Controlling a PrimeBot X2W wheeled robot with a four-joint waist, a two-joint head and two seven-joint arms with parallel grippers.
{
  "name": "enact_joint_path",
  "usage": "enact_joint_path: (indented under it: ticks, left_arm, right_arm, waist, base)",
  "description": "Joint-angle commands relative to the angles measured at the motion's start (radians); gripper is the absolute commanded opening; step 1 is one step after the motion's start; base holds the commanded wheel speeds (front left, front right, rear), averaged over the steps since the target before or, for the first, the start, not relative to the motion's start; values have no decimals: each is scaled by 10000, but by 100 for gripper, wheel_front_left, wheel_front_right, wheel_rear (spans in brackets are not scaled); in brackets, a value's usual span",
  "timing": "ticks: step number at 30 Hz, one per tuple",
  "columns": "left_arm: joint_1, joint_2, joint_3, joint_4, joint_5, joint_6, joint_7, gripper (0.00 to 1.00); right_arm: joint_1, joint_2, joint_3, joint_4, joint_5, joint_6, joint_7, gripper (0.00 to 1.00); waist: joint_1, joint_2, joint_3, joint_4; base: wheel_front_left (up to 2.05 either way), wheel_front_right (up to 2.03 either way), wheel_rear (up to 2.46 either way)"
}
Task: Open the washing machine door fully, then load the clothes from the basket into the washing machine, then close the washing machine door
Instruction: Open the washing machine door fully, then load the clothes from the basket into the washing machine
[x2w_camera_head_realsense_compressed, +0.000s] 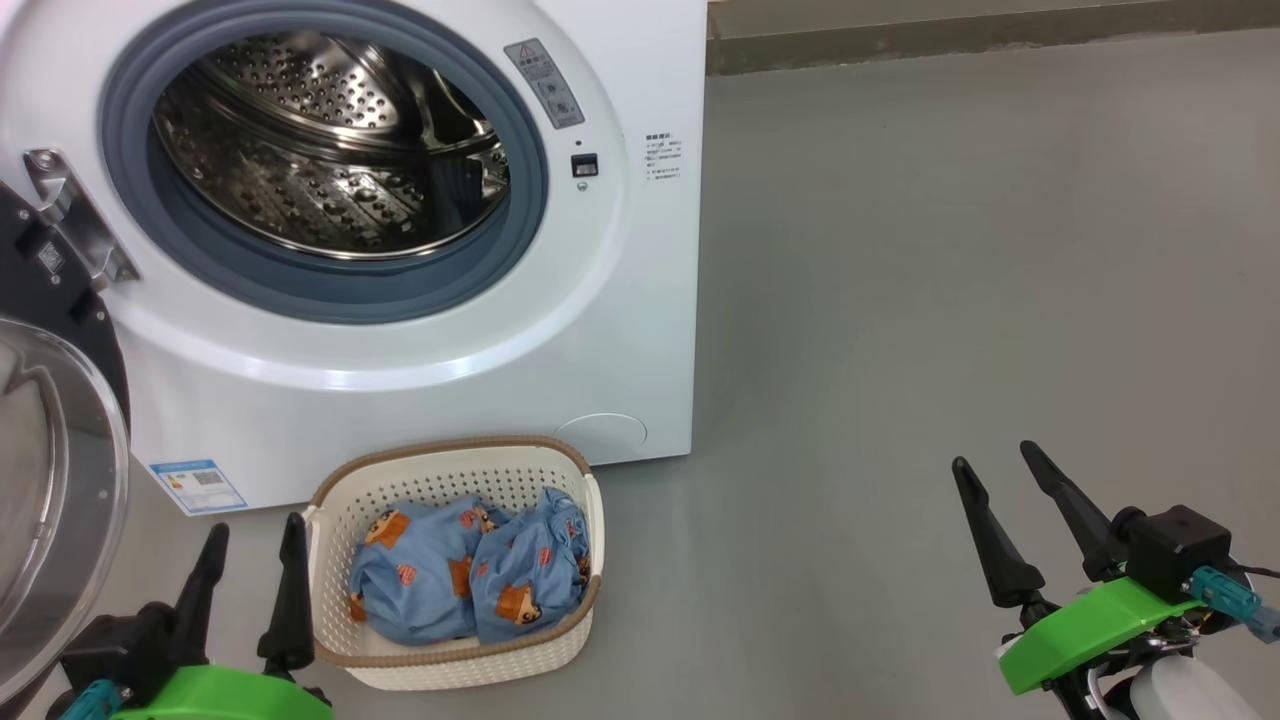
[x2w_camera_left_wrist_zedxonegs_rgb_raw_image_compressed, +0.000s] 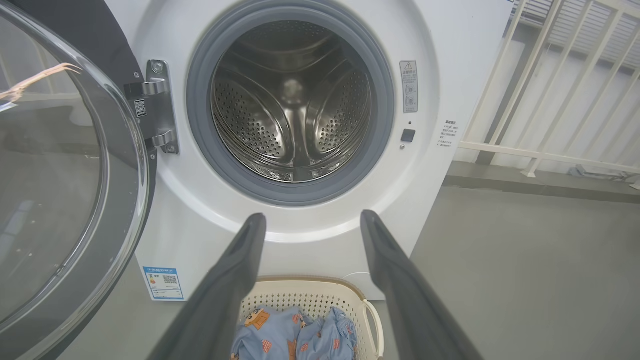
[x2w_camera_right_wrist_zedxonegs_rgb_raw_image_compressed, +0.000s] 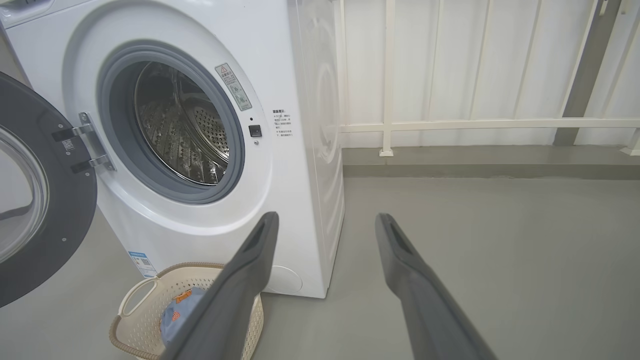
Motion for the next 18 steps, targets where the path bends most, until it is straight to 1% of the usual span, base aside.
enact_joint_path:
  ticks: [1, 18]
  left_arm:
    - [-222, 237, 331, -195, 1, -37, -117, 100]
    - [-221, 273, 247, -211, 98, 33, -197, 100]
  right_arm:
    - [-305, -199, 66, -266, 0, 56, -124, 100]
    - [-342, -163, -123, -306, -92, 56, -124, 100]
  waist:
    - [0, 0, 1, 21]
    - [0, 0, 63, 176]
  base:
    - [0, 0, 0]
    - [0, 0, 0]
